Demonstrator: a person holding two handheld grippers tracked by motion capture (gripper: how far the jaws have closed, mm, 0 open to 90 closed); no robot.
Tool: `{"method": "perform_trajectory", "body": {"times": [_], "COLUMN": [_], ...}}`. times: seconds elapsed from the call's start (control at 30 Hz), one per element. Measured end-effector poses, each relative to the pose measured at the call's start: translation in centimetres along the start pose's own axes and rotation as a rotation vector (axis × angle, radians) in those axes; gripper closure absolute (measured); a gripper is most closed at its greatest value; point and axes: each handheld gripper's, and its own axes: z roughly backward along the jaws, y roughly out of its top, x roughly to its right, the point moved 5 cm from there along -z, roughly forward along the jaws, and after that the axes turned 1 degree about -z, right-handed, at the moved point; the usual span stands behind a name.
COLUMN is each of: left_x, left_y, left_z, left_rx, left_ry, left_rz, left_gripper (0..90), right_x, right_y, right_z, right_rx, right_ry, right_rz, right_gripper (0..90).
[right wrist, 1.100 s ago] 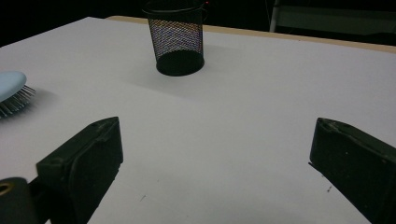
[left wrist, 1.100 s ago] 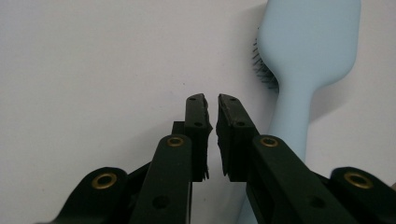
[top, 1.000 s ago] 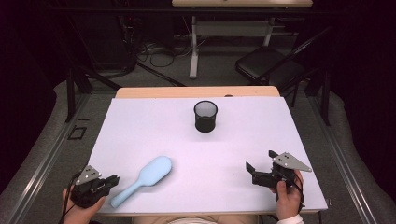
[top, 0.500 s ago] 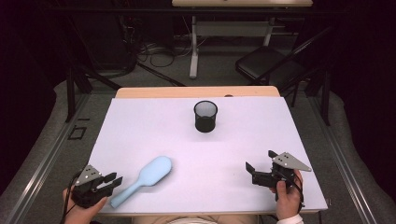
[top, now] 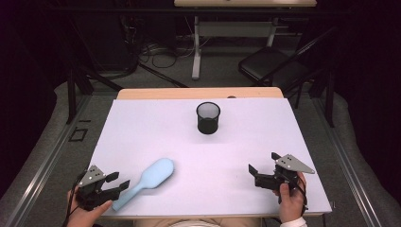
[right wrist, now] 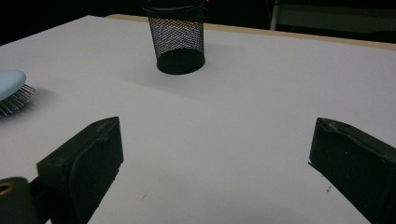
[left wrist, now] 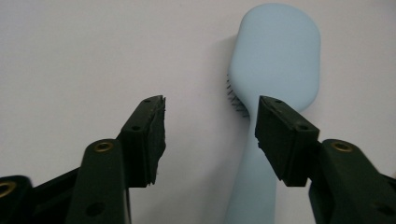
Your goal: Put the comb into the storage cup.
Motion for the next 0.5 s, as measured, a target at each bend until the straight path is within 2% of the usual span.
{"method": "perform_trajectory", "body": {"times": [0.27, 0.33, 0.5], "left_x": [0.34, 0.37, 0.21], "left_y": [0.24, 0.24, 0.37], "left_z": [0.00, -0.04, -0.12], "left_rx": [0.010, 0.015, 0.024], "left_ry": [-0.003, 0.010, 0.001], "left_rz": [-0.002, -0.011, 0.007], "left_gripper": [37.0, 33.2, 24.2], "right_x": [0.02, 0.00, -0.08], "right_y": [0.01, 0.00, -0.02], "right_z": [0.01, 0.01, -0.04], "right_rx": [0.002, 0.001, -0.002], "right_ry": [0.001, 0.001, 0.004], "right_rz": [0.000, 0.002, 0.002], "right_gripper": [2.4, 2.4, 2.4]}}
